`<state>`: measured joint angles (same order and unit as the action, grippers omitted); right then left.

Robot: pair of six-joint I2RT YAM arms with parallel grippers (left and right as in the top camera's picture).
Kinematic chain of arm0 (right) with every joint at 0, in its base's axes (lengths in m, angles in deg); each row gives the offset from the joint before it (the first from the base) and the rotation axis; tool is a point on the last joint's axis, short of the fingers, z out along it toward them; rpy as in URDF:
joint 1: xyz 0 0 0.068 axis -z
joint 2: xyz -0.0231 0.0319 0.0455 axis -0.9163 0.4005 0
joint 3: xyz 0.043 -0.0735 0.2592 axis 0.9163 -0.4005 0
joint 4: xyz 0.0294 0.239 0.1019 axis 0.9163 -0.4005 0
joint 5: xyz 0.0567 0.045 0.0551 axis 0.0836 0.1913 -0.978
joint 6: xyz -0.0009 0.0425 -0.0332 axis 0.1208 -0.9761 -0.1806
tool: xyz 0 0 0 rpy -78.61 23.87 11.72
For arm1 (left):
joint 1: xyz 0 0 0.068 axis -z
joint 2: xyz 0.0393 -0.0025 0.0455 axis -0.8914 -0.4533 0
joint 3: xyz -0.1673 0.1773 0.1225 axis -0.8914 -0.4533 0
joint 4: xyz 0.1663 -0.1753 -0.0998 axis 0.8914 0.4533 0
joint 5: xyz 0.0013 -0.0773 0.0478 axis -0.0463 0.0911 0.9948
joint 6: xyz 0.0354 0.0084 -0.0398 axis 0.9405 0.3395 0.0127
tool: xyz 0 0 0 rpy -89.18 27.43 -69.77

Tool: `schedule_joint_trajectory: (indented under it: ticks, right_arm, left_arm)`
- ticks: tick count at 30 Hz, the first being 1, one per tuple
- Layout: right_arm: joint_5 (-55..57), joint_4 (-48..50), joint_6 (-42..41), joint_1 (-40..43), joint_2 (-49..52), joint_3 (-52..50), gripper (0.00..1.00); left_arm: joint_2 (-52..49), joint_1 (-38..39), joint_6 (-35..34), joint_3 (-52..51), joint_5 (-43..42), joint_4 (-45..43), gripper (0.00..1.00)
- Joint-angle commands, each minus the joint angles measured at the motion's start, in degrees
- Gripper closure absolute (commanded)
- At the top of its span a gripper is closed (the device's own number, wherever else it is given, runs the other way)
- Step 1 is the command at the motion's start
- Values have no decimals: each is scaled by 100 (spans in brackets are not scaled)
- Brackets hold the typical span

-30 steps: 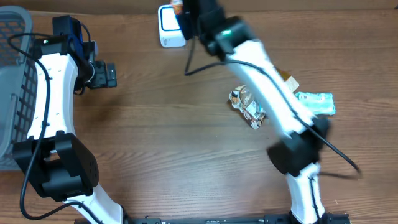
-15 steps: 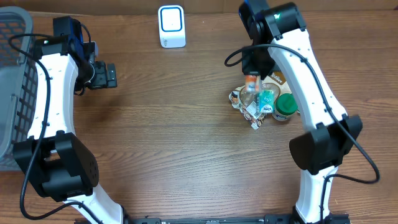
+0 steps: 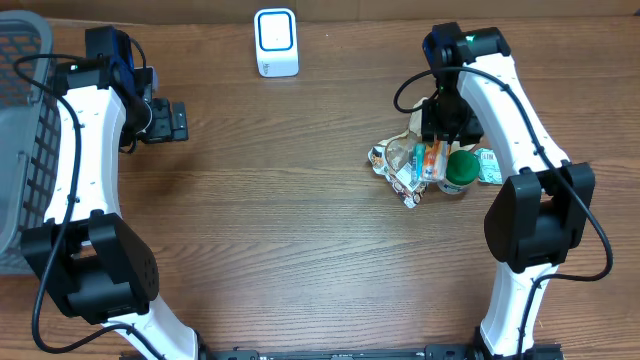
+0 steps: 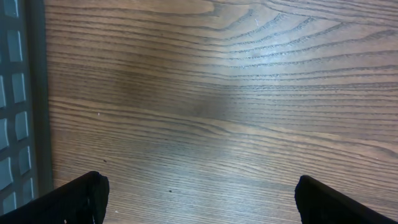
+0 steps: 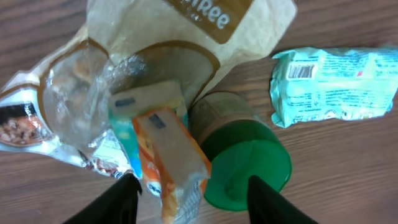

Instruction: Scan the item barcode

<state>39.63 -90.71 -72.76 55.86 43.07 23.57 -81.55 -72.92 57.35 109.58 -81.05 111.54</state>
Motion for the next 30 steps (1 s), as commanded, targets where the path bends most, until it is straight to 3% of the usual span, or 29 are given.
schedule_joint_trajectory:
  ticks: [1, 7, 9, 11, 13, 20, 30]
  right_arm:
    - [-317, -72, 439, -20, -63, 243, 40]
    - [-841, -483, 494, -223, -361, 1325, 32]
    - [-975, -745, 492, -385, -605, 1908, 23]
    - [-1049, -833, 485, -575, -883, 2328, 5]
    - [-1209, -826, 466, -761, -1248, 2505, 0]
    - [-1222, -831, 466, -1333, -2538, 2614, 0]
    - [-1143, -831, 404, -1379, -3265, 2614, 0]
  left_arm:
    - [55, -20, 70, 98, 11, -4, 0]
    - [55, -20, 70, 98, 9, -4, 0]
    - [55, -17, 70, 98, 9, -4, 1]
    - [55, -17, 70, 98, 11, -4, 0]
    - [55, -20, 70, 98, 9, -4, 1]
    - [55, -20, 70, 98, 9, -4, 0]
    - [55, -20, 70, 98, 11, -4, 0]
